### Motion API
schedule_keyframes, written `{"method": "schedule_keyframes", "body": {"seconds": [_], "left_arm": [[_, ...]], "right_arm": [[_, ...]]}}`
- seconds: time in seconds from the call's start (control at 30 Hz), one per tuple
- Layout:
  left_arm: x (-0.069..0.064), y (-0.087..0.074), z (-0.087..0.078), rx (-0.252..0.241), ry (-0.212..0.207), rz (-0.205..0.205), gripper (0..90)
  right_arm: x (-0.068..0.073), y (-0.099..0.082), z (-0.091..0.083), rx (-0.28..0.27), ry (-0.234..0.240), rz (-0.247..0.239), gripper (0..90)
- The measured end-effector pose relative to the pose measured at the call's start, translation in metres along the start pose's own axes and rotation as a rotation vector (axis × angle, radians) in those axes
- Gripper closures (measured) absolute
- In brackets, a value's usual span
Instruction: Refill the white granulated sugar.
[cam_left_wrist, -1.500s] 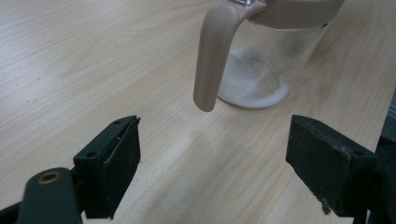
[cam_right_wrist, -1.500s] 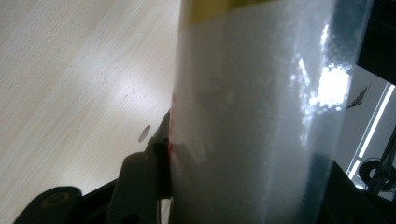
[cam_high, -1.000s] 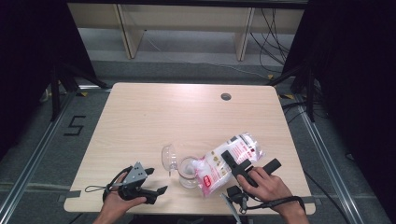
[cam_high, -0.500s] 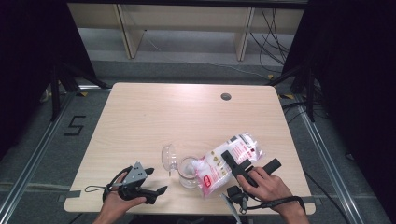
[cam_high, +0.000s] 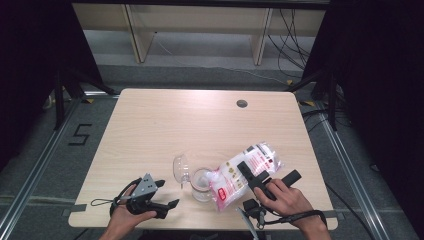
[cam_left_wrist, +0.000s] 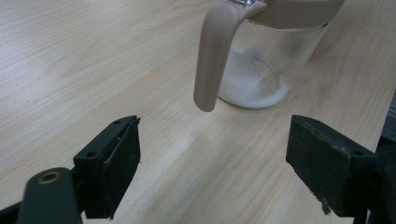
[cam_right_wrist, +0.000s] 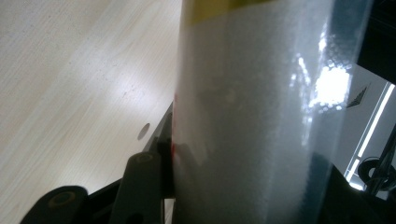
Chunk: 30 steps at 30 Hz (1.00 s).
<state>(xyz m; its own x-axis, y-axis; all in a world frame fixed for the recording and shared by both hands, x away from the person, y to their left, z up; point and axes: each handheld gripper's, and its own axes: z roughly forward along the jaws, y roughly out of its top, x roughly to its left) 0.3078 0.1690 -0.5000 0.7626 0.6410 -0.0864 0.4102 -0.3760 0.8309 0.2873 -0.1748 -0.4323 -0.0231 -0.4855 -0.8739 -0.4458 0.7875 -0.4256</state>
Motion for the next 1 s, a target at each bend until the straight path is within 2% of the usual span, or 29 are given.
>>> {"method": "schedule_keyframes", "body": {"seconds": [0.23, 0.43, 0.9, 1.0], "left_arm": [[0.0, 0.0, -0.0001, -0.003, 0.0, -0.001, 17.4], [-0.0001, -0.0002, 0.0004, -0.01, 0.003, -0.004, 17.4], [-0.0001, -0.0003, 0.0008, -0.013, 0.002, -0.006, 17.5], [0.0, 0.0001, 0.0, -0.004, 0.001, -0.003, 17.5]], "right_arm": [[-0.0008, 0.0, 0.0003, -0.005, -0.001, -0.013, 61.3], [-0.0004, -0.0014, -0.0007, 0.007, 0.0, -0.003, 61.4], [-0.002, -0.0028, -0.0019, 0.01, -0.001, -0.013, 61.7], [-0.0019, -0.0029, -0.0018, 0.01, -0.001, -0.015, 61.8]]}}
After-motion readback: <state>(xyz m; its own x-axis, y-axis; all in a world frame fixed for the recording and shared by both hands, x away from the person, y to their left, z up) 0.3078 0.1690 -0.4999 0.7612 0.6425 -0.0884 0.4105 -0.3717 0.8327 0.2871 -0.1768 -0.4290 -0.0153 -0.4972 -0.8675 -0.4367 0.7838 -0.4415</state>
